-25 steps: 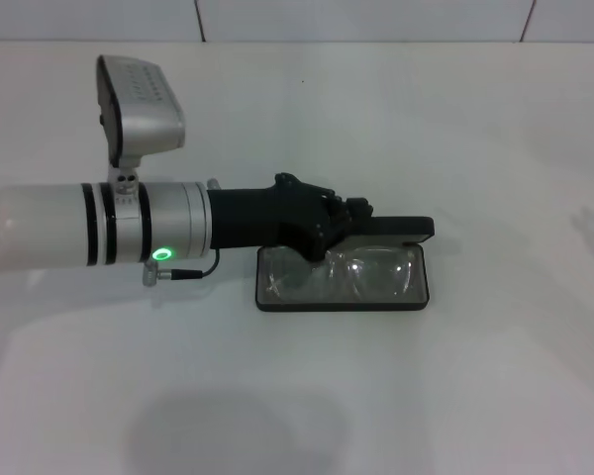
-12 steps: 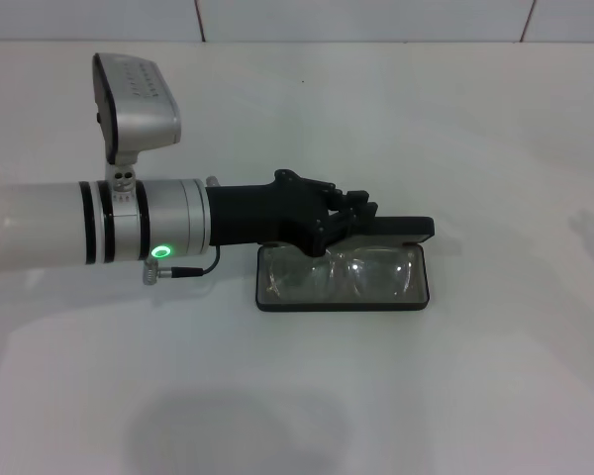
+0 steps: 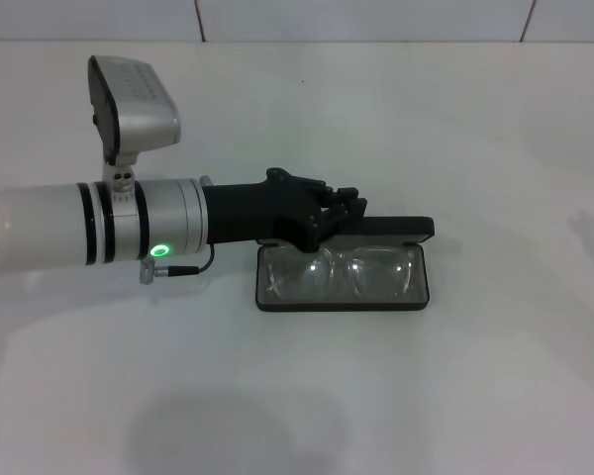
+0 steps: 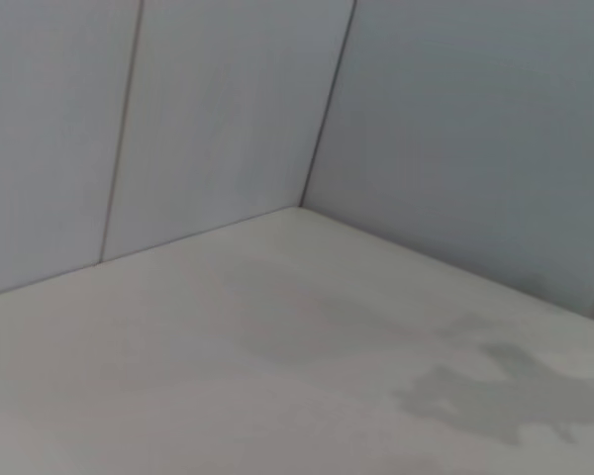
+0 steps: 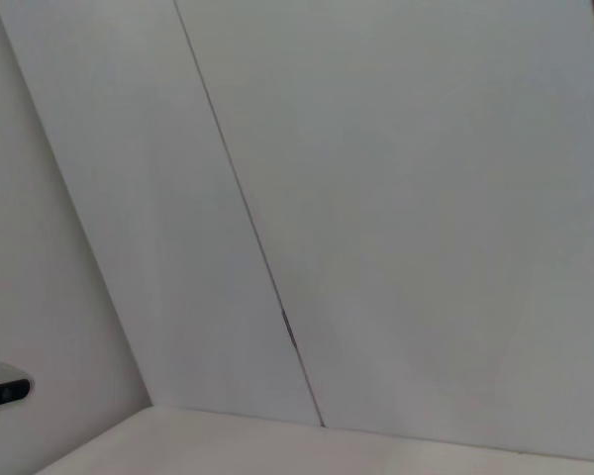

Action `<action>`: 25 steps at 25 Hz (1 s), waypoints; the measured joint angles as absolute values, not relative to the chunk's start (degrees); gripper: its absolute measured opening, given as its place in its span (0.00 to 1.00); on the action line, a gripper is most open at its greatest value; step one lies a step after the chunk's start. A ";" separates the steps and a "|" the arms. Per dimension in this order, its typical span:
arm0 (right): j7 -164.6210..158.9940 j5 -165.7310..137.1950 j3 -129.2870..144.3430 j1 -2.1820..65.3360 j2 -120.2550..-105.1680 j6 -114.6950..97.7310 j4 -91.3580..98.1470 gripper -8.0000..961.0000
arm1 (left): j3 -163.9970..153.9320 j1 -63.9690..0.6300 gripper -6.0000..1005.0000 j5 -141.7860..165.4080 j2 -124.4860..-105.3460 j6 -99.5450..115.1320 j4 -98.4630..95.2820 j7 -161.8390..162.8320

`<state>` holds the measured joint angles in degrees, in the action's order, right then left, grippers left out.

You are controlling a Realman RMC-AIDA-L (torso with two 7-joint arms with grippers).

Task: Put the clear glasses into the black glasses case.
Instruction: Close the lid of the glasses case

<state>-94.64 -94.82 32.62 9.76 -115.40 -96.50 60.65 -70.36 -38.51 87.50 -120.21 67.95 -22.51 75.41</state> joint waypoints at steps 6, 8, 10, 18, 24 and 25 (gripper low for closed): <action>-94.59 -94.82 32.63 10.10 -115.40 -96.93 59.95 0.14 | -70.45 -38.59 0.16 87.81 -120.23 67.32 -21.59 75.40; -94.58 -94.82 32.62 10.12 -115.40 -96.96 59.92 0.14 | -70.89 -38.60 0.16 87.85 -120.20 67.33 -21.43 75.41; -94.57 -94.82 32.61 10.12 -115.40 -96.98 59.90 0.14 | -71.96 -38.58 0.16 87.80 -120.18 67.48 -21.44 75.41; -93.90 -94.83 32.58 10.44 -115.39 -97.82 58.67 0.14 | -74.03 -38.43 0.16 87.99 -120.23 67.72 -21.36 75.41; -93.78 -94.83 32.58 10.48 -115.40 -98.14 58.58 0.14 | -75.64 -37.53 0.17 87.99 -120.33 67.76 -21.25 75.41; -93.78 -94.83 32.59 10.48 -115.39 -98.28 58.58 0.14 | -75.83 -37.34 0.17 88.02 -120.35 67.75 -21.24 75.40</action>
<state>-93.78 -94.83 32.59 10.48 -115.39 -98.28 58.58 -75.83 -37.34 88.02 -120.35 67.75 -21.24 75.40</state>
